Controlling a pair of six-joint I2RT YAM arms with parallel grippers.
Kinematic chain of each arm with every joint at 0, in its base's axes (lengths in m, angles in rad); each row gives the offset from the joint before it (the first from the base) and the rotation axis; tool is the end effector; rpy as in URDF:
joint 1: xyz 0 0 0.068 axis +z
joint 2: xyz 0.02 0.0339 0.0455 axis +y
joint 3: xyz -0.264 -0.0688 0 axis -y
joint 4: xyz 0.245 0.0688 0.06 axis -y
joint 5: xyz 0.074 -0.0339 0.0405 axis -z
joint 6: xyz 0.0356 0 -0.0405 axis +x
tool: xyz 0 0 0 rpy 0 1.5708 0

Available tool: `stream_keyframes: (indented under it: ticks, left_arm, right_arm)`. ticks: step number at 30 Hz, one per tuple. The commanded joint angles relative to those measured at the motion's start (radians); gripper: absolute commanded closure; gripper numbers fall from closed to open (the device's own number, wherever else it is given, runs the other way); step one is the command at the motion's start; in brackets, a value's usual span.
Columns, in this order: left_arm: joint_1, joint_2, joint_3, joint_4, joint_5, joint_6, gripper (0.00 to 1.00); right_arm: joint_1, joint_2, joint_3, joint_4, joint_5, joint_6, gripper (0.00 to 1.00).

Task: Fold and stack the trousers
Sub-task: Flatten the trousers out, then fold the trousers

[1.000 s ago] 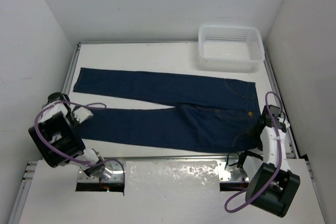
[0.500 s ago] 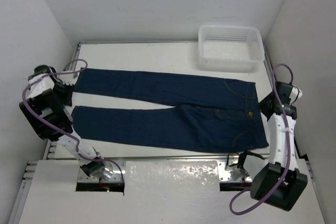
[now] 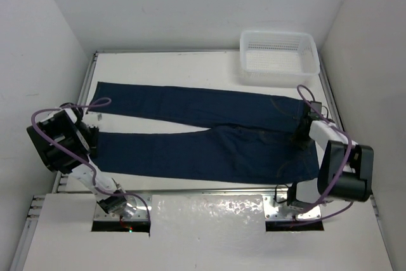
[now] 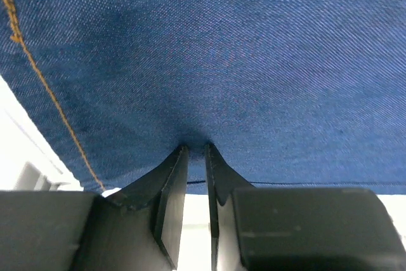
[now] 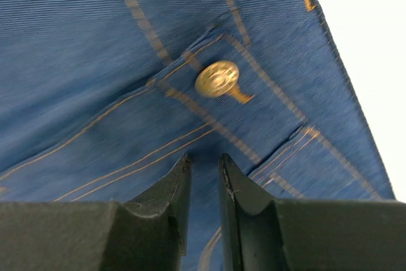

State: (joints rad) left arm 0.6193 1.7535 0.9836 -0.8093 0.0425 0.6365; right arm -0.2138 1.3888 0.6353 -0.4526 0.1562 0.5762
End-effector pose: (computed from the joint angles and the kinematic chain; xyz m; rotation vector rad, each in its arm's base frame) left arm 0.2327 0.1640 0.1361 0.0266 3.1227 -0.0614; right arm 0.2245 -0.0544 0.1473 1.0960 2.5257 -0.1204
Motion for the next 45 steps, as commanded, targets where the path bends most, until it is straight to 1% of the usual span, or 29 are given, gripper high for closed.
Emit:
stream_keyframes:
  ticks: [1, 4, 7, 9, 10, 12, 13, 14, 15, 16, 17, 18, 19, 20, 21, 22, 23, 24, 25, 27, 28, 29, 30, 31, 33, 36, 39, 42, 45]
  left_arm:
    - [0.059, 0.075, -0.126, 0.232, -0.228, 0.022, 0.84]
    - [0.074, 0.055, -0.184, 0.248, -0.256, 0.041, 0.86]
    - [0.076, -0.004, -0.215, 0.228, -0.201, 0.049, 0.85]
    - [0.076, -0.025, -0.198, 0.191, -0.167, 0.046, 0.83]
    - [0.076, -0.038, -0.162, 0.170, -0.120, 0.043, 0.80]
    - [0.076, -0.049, -0.108, 0.098, -0.069, 0.037, 0.76]
    - [0.077, -0.054, -0.033, 0.067, -0.005, 0.023, 0.73]
    - [0.076, -0.054, 0.013, 0.038, 0.028, 0.012, 0.71]
    - [0.076, -0.052, 0.067, -0.028, 0.069, -0.012, 0.69]
    - [0.074, -0.043, 0.184, -0.062, 0.153, -0.024, 0.68]
    - [0.074, -0.035, 0.246, -0.121, 0.195, -0.040, 0.68]
    - [0.073, -0.026, 0.313, -0.143, 0.241, -0.055, 0.68]
    - [0.068, -0.003, 0.443, -0.160, 0.323, -0.093, 0.67]
    - [0.060, 0.009, 0.504, -0.169, 0.354, -0.115, 0.66]
    - [0.039, 0.023, 0.564, -0.166, 0.376, -0.138, 0.66]
    - [0.022, 0.056, 0.672, -0.159, 0.396, -0.182, 0.64]
    - [0.007, 0.079, 0.722, -0.151, 0.399, -0.201, 0.62]
    - [-0.030, 0.128, 0.809, -0.127, 0.386, -0.236, 0.61]
    - [-0.048, 0.156, 0.851, -0.113, 0.376, -0.253, 0.60]
    - [-0.088, 0.222, 0.929, -0.076, 0.367, -0.309, 0.60]
    - [-0.098, 0.291, 0.999, -0.059, 0.364, -0.331, 0.60]
    - [-0.102, 0.325, 1.029, -0.021, 0.365, -0.360, 0.60]
    - [-0.107, 0.355, 1.082, 0.002, 0.369, -0.417, 0.59]
    - [-0.108, 0.413, 1.101, 0.031, 0.373, -0.446, 0.59]
    - [-0.110, 0.464, 1.139, 0.117, 0.366, -0.522, 0.53]
    - [-0.136, 0.561, 1.178, 0.185, 0.323, -0.526, 0.47]
    - [-0.153, 0.601, 1.188, 0.255, 0.297, -0.550, 0.42]
    - [-0.170, 0.681, 1.221, 0.286, 0.260, -0.558, 0.40]
    - [-0.182, 0.739, 1.238, 0.302, 0.264, -0.575, 0.40]
  right_arm:
    - [-0.006, 0.062, 0.023, 0.041, 0.085, -0.032, 0.79]
    - [-0.022, 0.104, 0.020, 0.049, 0.086, -0.024, 0.79]
    - [-0.024, 0.116, 0.017, 0.068, 0.062, -0.030, 0.79]
    - [-0.022, 0.125, 0.020, 0.068, 0.048, -0.036, 0.79]
    - [-0.024, 0.127, 0.030, 0.072, 0.033, -0.059, 0.79]
    - [-0.024, 0.119, 0.046, 0.092, -0.039, -0.093, 0.78]
    - [-0.024, 0.112, 0.058, 0.095, -0.067, -0.128, 0.76]
    - [-0.024, 0.101, 0.085, 0.095, -0.093, -0.142, 0.73]
    - [-0.024, 0.073, 0.102, 0.094, -0.124, -0.151, 0.71]
    - [-0.024, 0.058, 0.124, 0.094, -0.139, -0.170, 0.69]
    - [-0.024, 0.044, 0.170, 0.097, -0.151, -0.176, 0.64]
    - [-0.024, 0.033, 0.194, 0.098, -0.155, -0.179, 0.61]
    - [-0.025, 0.020, 0.222, 0.103, -0.191, -0.180, 0.58]
    - [-0.025, 0.018, 0.280, 0.104, -0.198, -0.177, 0.55]
    - [-0.025, 0.024, 0.309, 0.101, -0.204, -0.177, 0.51]
    - [-0.025, 0.047, 0.379, 0.092, -0.210, -0.177, 0.48]
    - [-0.025, 0.064, 0.414, 0.080, -0.211, -0.179, 0.45]
    - [-0.027, 0.084, 0.446, 0.063, -0.211, -0.180, 0.40]
    - [-0.027, 0.108, 0.480, 0.052, -0.207, -0.180, 0.38]
    - [-0.032, 0.203, 0.575, 0.020, -0.187, -0.185, 0.37]
    - [-0.033, 0.237, 0.645, 0.006, -0.179, -0.191, 0.36]
    - [-0.035, 0.309, 0.679, -0.018, -0.161, -0.193, 0.36]
    - [-0.039, 0.341, 0.707, -0.027, -0.158, -0.196, 0.35]
    - [-0.041, 0.370, 0.752, -0.029, -0.138, -0.196, 0.35]
    - [-0.053, 0.443, 0.783, -0.018, -0.104, -0.199, 0.35]
    - [-0.085, 0.516, 0.814, 0.037, -0.106, -0.171, 0.33]
    - [-0.108, 0.593, 0.860, 0.042, -0.093, -0.151, 0.32]
    - [-0.110, 0.659, 0.924, 0.031, -0.073, -0.164, 0.30]
    - [-0.111, 0.708, 0.952, 0.026, -0.092, -0.171, 0.29]
